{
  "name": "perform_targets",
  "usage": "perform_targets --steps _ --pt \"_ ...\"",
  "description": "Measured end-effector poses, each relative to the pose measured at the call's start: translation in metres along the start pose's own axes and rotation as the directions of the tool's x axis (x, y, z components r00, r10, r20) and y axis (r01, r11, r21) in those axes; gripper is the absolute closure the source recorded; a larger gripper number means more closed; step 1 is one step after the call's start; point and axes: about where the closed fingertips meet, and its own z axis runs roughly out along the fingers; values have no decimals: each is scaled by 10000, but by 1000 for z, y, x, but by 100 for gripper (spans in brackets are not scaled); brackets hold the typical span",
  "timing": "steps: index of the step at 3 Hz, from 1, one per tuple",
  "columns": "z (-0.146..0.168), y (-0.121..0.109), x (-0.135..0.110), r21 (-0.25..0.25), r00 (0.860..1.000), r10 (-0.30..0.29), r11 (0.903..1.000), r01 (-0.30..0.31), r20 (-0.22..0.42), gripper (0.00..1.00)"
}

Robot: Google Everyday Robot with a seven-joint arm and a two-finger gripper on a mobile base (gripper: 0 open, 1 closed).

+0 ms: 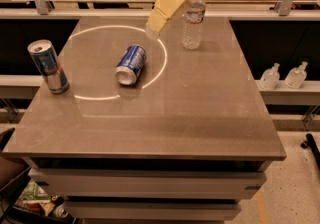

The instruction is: Place pepsi can upright

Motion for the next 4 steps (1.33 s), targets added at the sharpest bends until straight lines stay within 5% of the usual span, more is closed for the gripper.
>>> perform_targets --steps 2,3,4 --pt "6 -6 -16 -226 9974 502 9985 -491 521 0" --pt "30 1 -25 -435 9908 1349 9899 -1353 -123 0" --pt "55 21 -29 -464 9617 2663 9619 -2694 -645 0"
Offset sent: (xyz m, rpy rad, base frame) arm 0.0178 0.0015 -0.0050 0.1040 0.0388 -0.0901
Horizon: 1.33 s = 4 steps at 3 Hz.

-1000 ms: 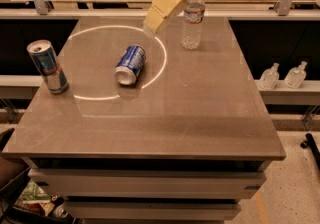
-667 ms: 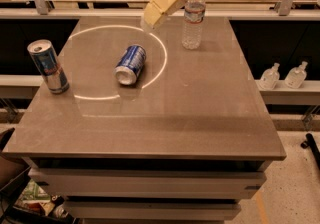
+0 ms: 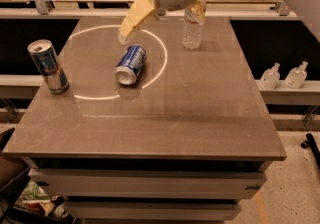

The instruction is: Place pepsi can upright

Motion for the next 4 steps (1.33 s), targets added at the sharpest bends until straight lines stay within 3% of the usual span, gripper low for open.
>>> perform_targets --steps 1,2,3,4 --pt "22 22 13 243 9904 1262 9919 -1250 -571 0" --pt "45 37 14 560 9597 2588 9656 -2540 -1094 0" --pt "64 47 0 889 9212 3705 9280 -3618 -1185 0" --pt "75 50 -18 1053 8975 4247 9042 -4140 -1187 0"
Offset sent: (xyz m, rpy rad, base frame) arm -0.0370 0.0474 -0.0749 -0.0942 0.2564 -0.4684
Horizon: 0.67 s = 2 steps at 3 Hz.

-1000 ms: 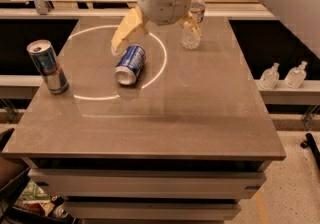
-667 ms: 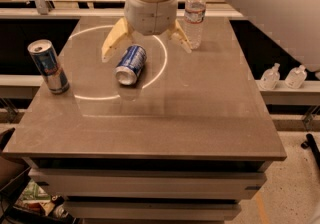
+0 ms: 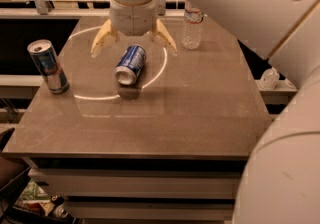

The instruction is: Place pepsi can upright

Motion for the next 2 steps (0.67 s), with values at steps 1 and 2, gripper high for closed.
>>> perform_targets --steps 1,2 --pt "4 7 -13 30 9996 293 9996 -293 39 0" --pt "10 11 -23 37 9988 483 9988 -483 32 0"
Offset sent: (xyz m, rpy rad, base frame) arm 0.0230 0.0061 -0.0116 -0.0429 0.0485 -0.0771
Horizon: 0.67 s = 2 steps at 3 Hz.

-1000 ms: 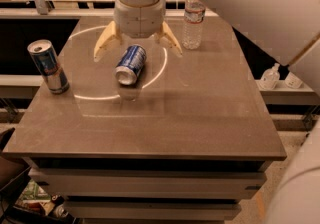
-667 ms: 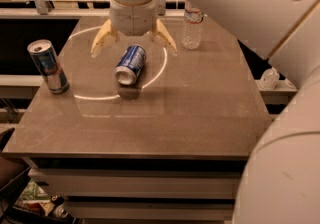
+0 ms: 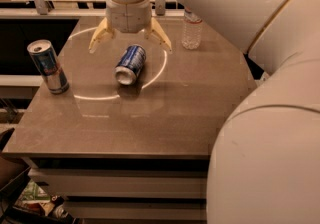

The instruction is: Place pepsi can upright

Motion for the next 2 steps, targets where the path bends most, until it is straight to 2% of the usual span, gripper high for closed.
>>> perform_targets --steps 2 --pt "23 3 -20 91 9982 413 9991 -409 -435 0"
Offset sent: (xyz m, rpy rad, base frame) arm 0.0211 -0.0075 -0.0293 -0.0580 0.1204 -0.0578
